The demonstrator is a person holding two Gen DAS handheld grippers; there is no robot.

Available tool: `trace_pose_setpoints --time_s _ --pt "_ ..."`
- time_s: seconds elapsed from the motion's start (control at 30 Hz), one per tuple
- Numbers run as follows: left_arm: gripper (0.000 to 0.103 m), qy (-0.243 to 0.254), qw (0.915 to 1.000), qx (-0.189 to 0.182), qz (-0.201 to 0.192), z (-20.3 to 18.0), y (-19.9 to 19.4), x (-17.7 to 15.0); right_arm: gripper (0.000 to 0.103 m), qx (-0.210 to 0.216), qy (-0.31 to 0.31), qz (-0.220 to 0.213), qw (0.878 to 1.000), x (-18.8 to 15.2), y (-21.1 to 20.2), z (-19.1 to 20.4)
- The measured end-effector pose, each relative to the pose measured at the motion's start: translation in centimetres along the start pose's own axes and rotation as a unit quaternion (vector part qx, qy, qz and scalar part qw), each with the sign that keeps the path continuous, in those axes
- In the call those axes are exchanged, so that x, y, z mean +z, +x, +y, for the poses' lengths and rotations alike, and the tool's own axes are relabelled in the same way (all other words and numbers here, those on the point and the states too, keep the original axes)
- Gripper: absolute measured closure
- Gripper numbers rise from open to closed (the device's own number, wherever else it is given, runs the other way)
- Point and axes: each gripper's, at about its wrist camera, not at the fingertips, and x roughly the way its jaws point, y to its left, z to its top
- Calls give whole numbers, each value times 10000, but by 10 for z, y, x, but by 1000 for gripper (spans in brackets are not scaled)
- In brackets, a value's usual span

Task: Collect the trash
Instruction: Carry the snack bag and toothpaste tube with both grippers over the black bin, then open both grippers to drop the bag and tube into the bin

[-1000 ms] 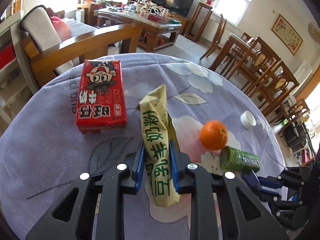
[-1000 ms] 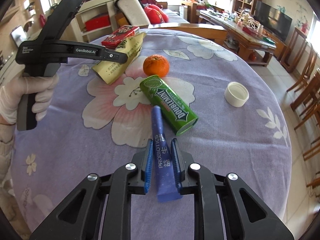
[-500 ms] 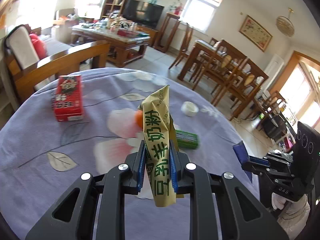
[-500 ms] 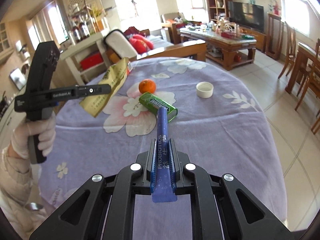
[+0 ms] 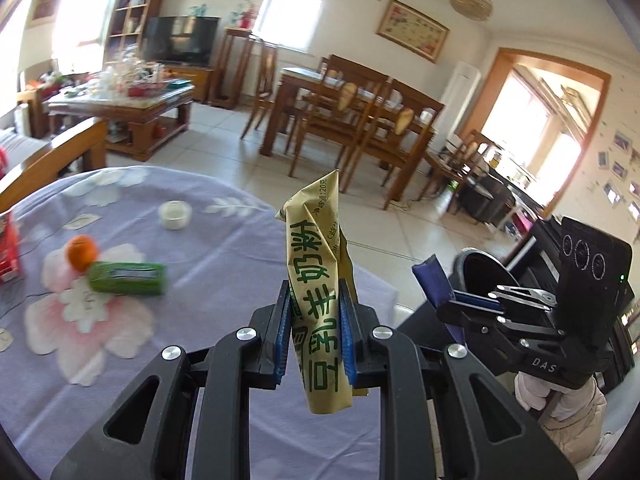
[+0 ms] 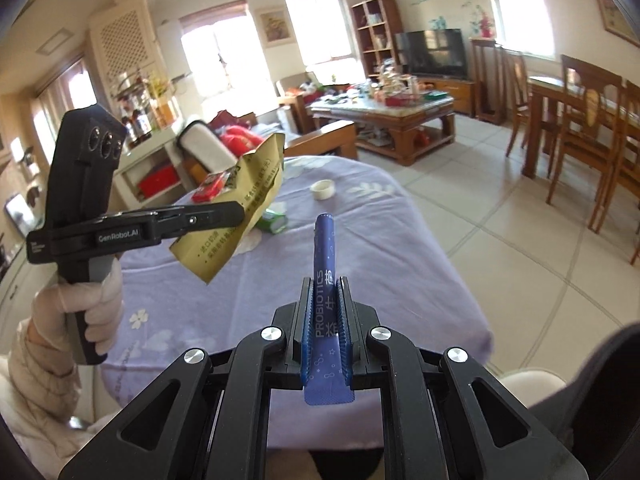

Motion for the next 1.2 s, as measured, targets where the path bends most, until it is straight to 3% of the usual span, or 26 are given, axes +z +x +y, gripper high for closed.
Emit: trace_pose_setpoints --time_s 0.3,0.63,1.0,1.1,1.17,1.2 --pt "81 607 9956 -656 289 -83 47 -7 91 -722 712 -361 9942 -46 -84 -77" --pt "81 1087 9818 -1419 635 -166 97 -23 91 -1430 1451 -515 9777 -112 -156 -157" --pt "78 1425 9713 -1543 1120 -211 141 -53 91 -1696 1909 -449 9658 -165 -177 -209" --pt "77 1452 9709 -1463 1221 -216 147 -57 77 -1763 1932 -398 9644 -175 -180 -217" --pt "70 1480 9714 -1384 1237 -220 149 -59 52 -1850 1989 -480 9612 -179 -183 -215" --pt "60 1477 9722 -1344 1224 -218 148 -59 50 -1876 2013 -519 9600 -180 -185 -213"
